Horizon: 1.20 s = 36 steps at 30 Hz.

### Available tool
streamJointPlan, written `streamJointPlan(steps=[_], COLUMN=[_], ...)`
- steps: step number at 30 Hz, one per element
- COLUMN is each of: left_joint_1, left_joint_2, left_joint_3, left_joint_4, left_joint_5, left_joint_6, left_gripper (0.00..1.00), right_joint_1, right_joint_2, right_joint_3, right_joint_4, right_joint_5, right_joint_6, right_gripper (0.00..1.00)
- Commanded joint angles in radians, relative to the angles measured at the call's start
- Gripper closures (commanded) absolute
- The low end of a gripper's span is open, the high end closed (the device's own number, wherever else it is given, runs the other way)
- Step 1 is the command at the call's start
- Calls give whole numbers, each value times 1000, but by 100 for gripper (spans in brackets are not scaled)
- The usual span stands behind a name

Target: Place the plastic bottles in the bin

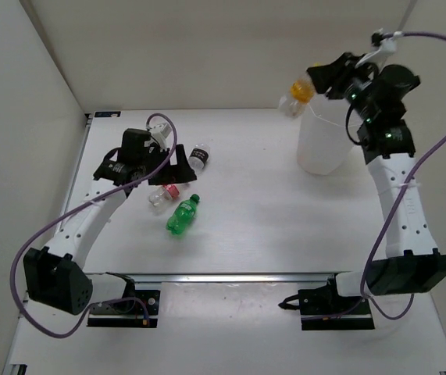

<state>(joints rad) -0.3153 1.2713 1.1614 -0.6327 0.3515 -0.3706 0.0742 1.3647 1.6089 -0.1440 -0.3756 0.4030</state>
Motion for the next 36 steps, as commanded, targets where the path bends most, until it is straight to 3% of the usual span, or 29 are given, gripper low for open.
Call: streamJointPlan(steps=[1,8,9,10,12,13,15,18,23,28,32,36], left_joint_1=[96,120,124,133,134,136,134,140,151,173,134,130], left_joint_2=[63,169,190,204,240,255,290,327,384,483,545,628], left_joint_3=[9,50,67,78,113,132,158,175,152,172,181,202], left_joint_4=[-160,-160,-166,-171,-185,-193,-209,-222,-197,-171,-163,-180], left_joint_5=[-111,-172,-171,-180,-190,-206,-212,-207,-223,-155,-227,-309], left_joint_6=[51,84,90,93,114,121,150,191,243,278,265,242], left_gripper=[2,1,1,1,1,1,2,1,1,1,2,3], right_joint_1=[-121,-206,-206,-211,-217,-214,-224,-220,-223,-153,-109,-158], right_joint_2=[115,384,423,438,484,493,491,464,344,193,111,59], right_joint_3=[178,460,482,490,508,516,508,510,427,193,95,-1], right_joint_4=[-170,-284,-296,-302,-321,-339,-332,-315,-312,-269,-263,-255], right_joint_5=[125,274,299,308,317,314,302,279,115,50,60,-95], right_joint_6=[-205,-357,-369,-383,-385,-386,-385,-377,-348,-378,-377,-305], right_gripper=[100,100,95,87,59,51,20,1,1,0,0,1])
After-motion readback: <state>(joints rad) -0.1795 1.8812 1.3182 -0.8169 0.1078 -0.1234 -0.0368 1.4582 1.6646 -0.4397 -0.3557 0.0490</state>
